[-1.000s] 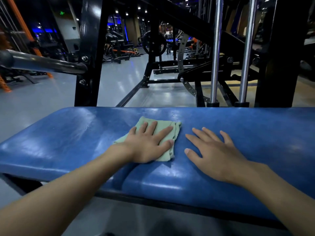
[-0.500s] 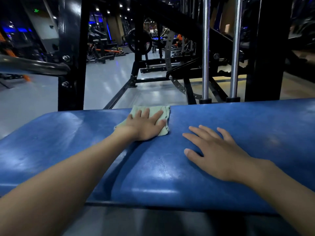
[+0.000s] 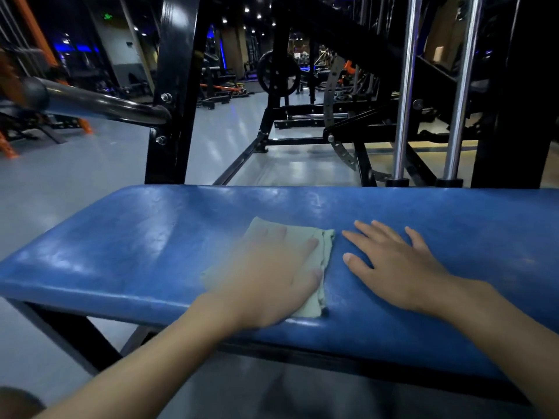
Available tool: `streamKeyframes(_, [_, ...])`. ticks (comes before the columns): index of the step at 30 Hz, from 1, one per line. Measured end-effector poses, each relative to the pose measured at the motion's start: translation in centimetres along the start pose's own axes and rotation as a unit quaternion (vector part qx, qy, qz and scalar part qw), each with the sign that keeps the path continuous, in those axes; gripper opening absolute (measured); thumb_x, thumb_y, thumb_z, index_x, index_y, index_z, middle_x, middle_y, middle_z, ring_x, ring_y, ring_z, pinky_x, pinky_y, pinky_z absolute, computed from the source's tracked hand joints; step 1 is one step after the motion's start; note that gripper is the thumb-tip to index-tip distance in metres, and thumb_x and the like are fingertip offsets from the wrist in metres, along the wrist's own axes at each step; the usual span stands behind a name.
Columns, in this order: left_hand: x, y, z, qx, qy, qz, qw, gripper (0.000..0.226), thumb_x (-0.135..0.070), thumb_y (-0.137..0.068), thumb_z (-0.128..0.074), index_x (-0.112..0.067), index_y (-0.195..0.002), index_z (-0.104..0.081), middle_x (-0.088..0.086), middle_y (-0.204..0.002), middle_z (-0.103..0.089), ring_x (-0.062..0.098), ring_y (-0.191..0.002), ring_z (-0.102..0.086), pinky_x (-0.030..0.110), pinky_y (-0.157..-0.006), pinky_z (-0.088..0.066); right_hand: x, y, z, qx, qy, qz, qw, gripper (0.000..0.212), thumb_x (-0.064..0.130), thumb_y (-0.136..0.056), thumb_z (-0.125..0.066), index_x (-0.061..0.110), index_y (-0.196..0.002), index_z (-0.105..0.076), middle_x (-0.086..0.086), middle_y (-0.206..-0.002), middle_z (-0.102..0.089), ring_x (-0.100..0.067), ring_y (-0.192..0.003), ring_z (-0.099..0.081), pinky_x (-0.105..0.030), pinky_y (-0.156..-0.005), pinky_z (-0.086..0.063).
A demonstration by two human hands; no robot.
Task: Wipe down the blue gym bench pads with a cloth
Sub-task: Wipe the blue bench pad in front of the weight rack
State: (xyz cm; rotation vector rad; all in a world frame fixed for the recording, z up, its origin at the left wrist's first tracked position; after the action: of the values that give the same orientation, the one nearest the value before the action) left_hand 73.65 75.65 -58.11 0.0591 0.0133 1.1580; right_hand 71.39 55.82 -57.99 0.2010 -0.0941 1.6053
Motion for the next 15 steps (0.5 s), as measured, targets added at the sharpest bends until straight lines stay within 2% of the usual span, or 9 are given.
streamKeyframes(4, [1.5,-6.5,0.2,0.004,0.007,0.01,1.0,0.068,-0.076,-0.083,-0.006,-0.059,-0.149,-0.001,-0.001,-0.167,-0.003,0.025,-0.153,0.0,0.054,-0.12,-0.003,-0.1,-0.2,-0.3,-0.002,0.004,0.006,1.0,0.057,0.056,-0.101,-0.014,0.041,-0.155,-0.007,0.017,-0.164,0.007,-0.007,-0.15,0.012,-0.052,-0.12,0.007])
streamKeyframes(7, [2.4,-12.1,0.6,0.012,0.008,0.023,1.0,0.061,-0.072,-0.093,-0.011,-0.057,-0.151,-0.002,0.001,-0.167,-0.002,0.028,-0.153,0.0,0.056,-0.119,-0.002,-0.2,-0.2,-0.2,-0.01,0.007,0.01,1.0,0.057,0.056,-0.1,-0.014,0.041,-0.155,-0.006,0.017,-0.164,0.008,-0.006,-0.15,0.013,-0.052,-0.12,0.006])
streamKeyframes(10, [2.9,-16.7,1.3,0.031,0.023,0.033,0.999,0.061,-0.071,-0.094,-0.012,-0.055,-0.151,-0.001,0.002,-0.168,0.0,0.029,-0.153,0.001,0.057,-0.119,-0.001,-0.3,-0.4,-0.3,-0.012,0.003,0.014,1.0,0.058,0.056,-0.1,-0.013,0.041,-0.155,-0.005,0.017,-0.164,0.009,-0.006,-0.149,0.015,-0.052,-0.12,0.007])
streamKeyframes(15, [3.0,-17.7,1.3,0.031,0.023,0.037,0.999,0.063,-0.072,-0.092,-0.009,-0.055,-0.152,-0.001,0.002,-0.168,-0.002,0.028,-0.153,0.0,0.055,-0.12,-0.001,-0.4,-0.5,-0.4,-0.012,0.006,0.011,1.0,0.059,0.057,-0.098,-0.012,0.042,-0.154,-0.006,0.016,-0.164,0.008,-0.006,-0.15,0.013,-0.052,-0.12,0.007])
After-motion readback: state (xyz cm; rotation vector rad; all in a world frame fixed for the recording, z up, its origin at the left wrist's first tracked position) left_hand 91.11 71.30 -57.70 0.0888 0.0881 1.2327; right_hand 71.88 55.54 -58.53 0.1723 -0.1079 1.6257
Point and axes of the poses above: each hand's wrist, its own y-axis away from the middle knuckle, its own z-axis out of the back of the hand, x = y × z, the point moved 3 cm from there along -y, towards the middle knuckle
